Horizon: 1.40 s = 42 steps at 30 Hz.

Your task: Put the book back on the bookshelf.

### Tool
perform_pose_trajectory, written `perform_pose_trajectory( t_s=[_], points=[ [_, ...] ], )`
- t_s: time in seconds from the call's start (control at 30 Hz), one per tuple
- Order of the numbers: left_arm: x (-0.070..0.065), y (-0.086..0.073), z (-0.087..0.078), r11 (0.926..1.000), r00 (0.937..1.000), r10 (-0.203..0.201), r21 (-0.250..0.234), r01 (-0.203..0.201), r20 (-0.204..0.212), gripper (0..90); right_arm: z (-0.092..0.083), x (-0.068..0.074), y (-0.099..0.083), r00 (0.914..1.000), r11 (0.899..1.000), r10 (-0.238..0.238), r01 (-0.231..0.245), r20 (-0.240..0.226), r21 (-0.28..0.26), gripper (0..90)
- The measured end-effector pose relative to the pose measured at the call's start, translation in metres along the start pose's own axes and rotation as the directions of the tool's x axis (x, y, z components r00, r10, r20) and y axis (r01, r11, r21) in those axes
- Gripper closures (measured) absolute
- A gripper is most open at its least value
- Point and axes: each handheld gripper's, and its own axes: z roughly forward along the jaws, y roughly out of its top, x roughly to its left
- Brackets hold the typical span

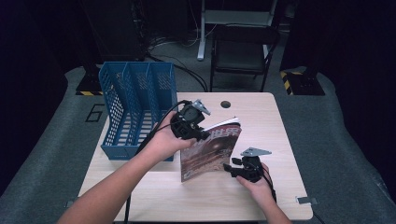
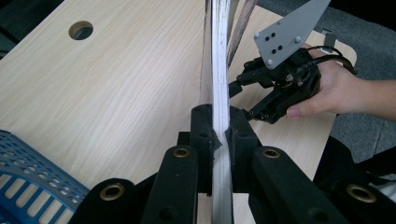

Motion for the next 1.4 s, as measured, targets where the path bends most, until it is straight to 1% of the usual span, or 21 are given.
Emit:
perform_pose_trajectory(
  t_s=[0.13,0.17,0.23,0.37,0.53,0.57,0.6,0.63,0.67,0.73,0.77,0.8,0.87,0.93,0.97,1.03,1.1,1.2,1.23,1.33,1.4],
  points=[
    [0.002,0.002,-0.006,1.0000,1.0000,-0.005,-0.001,0.005,-0.008,83.8,-0.001,-0.001,0.000,1.0000,1.000,-0.006,0.006,-0.001,0.003,46.2],
    [0.003,0.002,-0.007,1.0000,0.9999,-0.005,-0.001,0.005,-0.014,83.8,0.000,-0.001,0.000,1.0000,1.000,0.002,-0.002,0.004,0.001,46.1],
    [0.004,0.003,-0.011,1.0000,0.9998,-0.005,-0.001,0.005,-0.020,83.8,0.000,-0.001,-0.001,1.0000,1.000,0.000,0.000,-0.007,0.002,46.1],
    [0.006,0.005,-0.018,1.0000,0.9993,-0.009,-0.005,0.009,-0.037,83.8,0.000,-0.001,-0.001,1.0000,1.000,0.002,-0.002,-0.008,0.004,45.9],
    [0.011,0.009,-0.030,0.9999,0.9984,-0.010,-0.007,0.009,-0.056,83.8,-0.001,-0.001,-0.001,1.0000,1.000,0.007,-0.007,-0.004,0.005,45.5],
    [0.011,0.009,-0.032,0.9998,0.9983,-0.019,-0.010,0.018,-0.055,83.8,-0.001,-0.001,-0.001,1.0000,1.000,0.005,-0.005,-0.004,0.005,45.4],
    [0.012,0.010,-0.035,0.9999,0.9980,-0.014,-0.007,0.013,-0.061,83.8,-0.001,-0.001,-0.001,1.0000,1.000,0.005,-0.005,-0.005,0.005,45.4],
    [0.013,0.010,-0.037,0.9997,0.9979,-0.022,-0.013,0.021,-0.061,83.8,-0.001,-0.001,-0.001,1.0000,1.000,0.005,-0.005,-0.007,0.005,45.4],
    [0.014,0.011,-0.039,0.9998,0.9977,-0.017,-0.011,0.016,-0.065,83.8,-0.001,-0.001,-0.001,0.9999,1.000,0.011,-0.011,-0.007,0.008,45.2],
    [0.015,0.012,-0.044,0.9994,0.9969,-0.028,-0.020,0.027,-0.074,83.8,-0.001,-0.001,-0.002,0.9999,1.000,0.014,-0.014,-0.003,0.000,45.1],
    [0.016,0.013,-0.046,0.9993,0.9969,-0.033,-0.021,0.031,-0.072,83.8,-0.001,-0.001,-0.002,0.9998,1.000,0.017,-0.017,-0.003,0.003,45.1],
    [0.017,0.013,-0.047,0.9994,0.9965,-0.028,-0.024,0.026,-0.079,83.8,-0.001,-0.001,-0.002,0.9998,1.000,0.018,-0.018,-0.003,0.003,45.1],
    [0.018,0.015,-0.052,0.9993,0.9961,-0.032,-0.023,0.030,-0.083,83.8,-0.001,-0.002,-0.002,1.0000,1.000,0.007,-0.007,-0.004,0.009,45.0],
    [0.019,0.016,-0.057,0.9992,0.9955,-0.034,-0.022,0.032,-0.088,83.8,-0.001,-0.001,-0.002,0.9998,1.000,0.017,-0.017,-0.005,0.013,45.0],
    [0.019,0.017,-0.059,0.9989,0.9950,-0.041,-0.026,0.038,-0.091,83.8,0.000,-0.001,-0.002,0.9999,1.000,0.013,-0.013,-0.008,0.013,45.0],
    [0.020,0.018,-0.063,0.9990,0.9948,-0.036,-0.031,0.033,-0.095,83.8,0.000,-0.002,-0.002,1.0000,1.000,-0.004,0.004,-0.005,0.011,44.9],
    [0.021,0.020,-0.068,0.9984,0.9939,-0.045,-0.038,0.041,-0.100,83.8,0.000,-0.002,-0.002,1.0000,1.000,-0.006,0.006,-0.005,0.012,44.9],
    [0.023,0.022,-0.075,0.9983,0.9930,-0.040,-0.046,0.036,-0.111,83.8,0.000,-0.002,-0.002,1.0000,1.000,-0.007,0.007,-0.005,0.013,44.9],
    [0.024,0.023,-0.077,0.9983,0.9930,-0.041,-0.046,0.036,-0.111,83.8,0.000,-0.002,-0.002,0.9999,1.000,-0.007,0.007,0.008,0.012,44.9],
    [0.025,0.025,-0.084,0.9978,0.9917,-0.047,-0.053,0.041,-0.120,83.8,0.000,-0.002,-0.002,1.0000,1.000,-0.008,0.008,-0.004,0.010,44.8],
    [0.025,0.026,-0.086,0.9974,0.9914,-0.054,-0.054,0.047,-0.119,83.8,0.000,-0.002,-0.002,0.9999,1.000,-0.011,0.011,-0.003,0.010,44.8]
  ],
)
